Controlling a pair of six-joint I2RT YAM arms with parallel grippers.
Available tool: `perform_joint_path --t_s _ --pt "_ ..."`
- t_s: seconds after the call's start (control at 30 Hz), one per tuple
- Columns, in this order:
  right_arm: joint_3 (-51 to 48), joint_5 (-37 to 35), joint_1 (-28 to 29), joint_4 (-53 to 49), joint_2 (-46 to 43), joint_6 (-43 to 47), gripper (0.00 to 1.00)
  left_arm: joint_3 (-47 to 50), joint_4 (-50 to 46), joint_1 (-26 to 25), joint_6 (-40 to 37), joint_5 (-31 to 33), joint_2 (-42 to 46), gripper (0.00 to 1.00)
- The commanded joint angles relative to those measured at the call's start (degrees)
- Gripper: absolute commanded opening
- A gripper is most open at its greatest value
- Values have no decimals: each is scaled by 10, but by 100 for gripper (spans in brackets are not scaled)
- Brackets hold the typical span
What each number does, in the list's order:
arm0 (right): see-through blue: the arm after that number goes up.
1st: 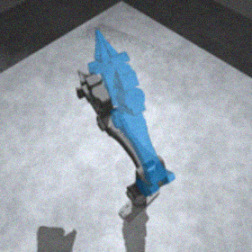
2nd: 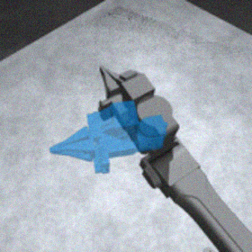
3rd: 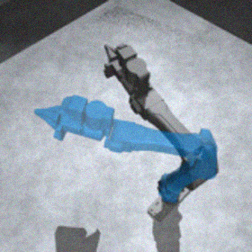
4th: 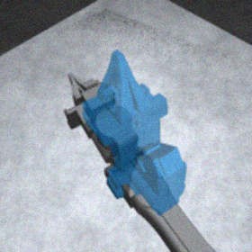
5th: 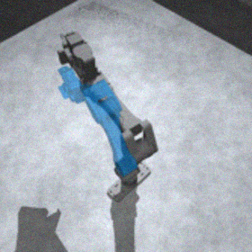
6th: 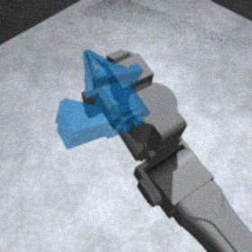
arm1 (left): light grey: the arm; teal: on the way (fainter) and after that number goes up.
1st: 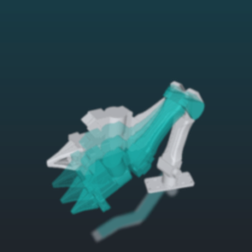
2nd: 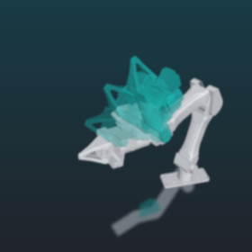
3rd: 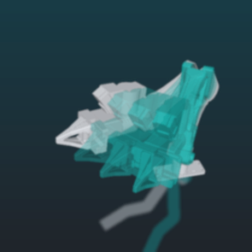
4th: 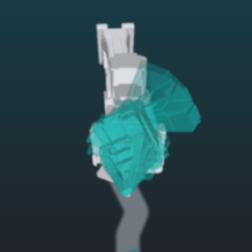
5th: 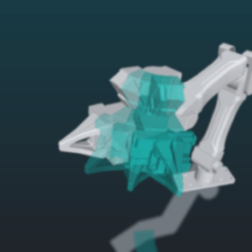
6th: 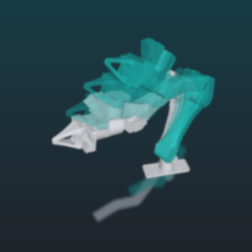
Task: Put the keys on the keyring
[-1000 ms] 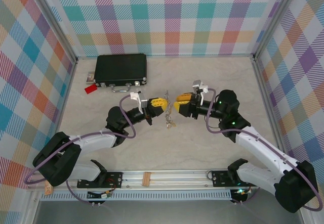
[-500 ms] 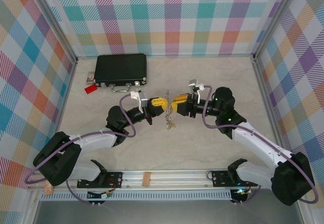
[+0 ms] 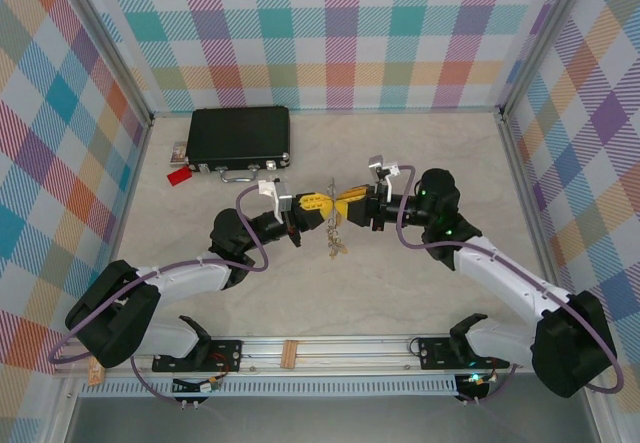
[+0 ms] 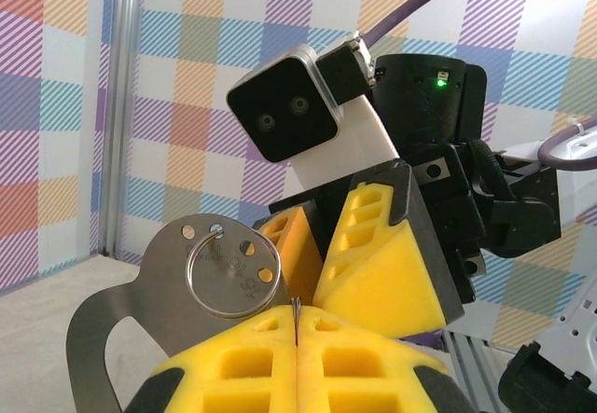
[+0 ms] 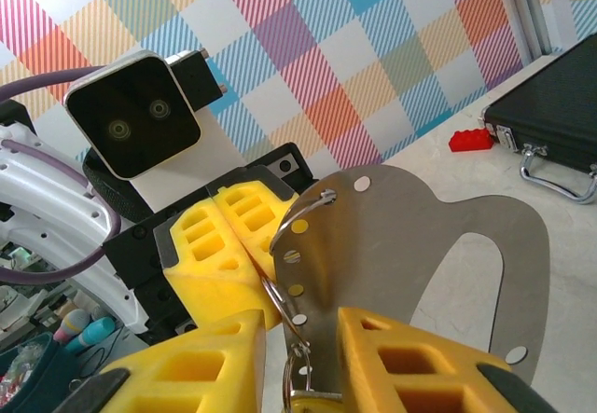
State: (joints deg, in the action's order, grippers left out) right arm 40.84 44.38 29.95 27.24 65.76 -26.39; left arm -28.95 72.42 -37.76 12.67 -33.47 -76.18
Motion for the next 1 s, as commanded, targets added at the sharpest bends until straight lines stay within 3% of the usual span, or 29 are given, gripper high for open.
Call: perform_joint_path --t_s 0.0,0.17,0.3,0.37,0.43,0.67,0.97 --pt "21 23 -4 22 7 -5 23 -17 41 -1 10 -10 1 0" --pt "24 34 -3 15 11 -2 11 -17 41 -1 10 -9 -1 0" --pt "22 18 -4 -12 -4 21 6 -15 41 0 8 -6 -1 0" --pt "22 6 -4 -37 -16 44 6 -13 40 -1 7 -3 -3 3" --pt "25 -4 -4 -66 -27 68 6 -9 40 0 5 2 -2 13" --pt "55 -56 -5 -219 -61 194 5 6 25 11 -9 16 11 17" --pt "76 -145 5 -321 -64 338 5 -22 -171 14 -105 -14 70 18"
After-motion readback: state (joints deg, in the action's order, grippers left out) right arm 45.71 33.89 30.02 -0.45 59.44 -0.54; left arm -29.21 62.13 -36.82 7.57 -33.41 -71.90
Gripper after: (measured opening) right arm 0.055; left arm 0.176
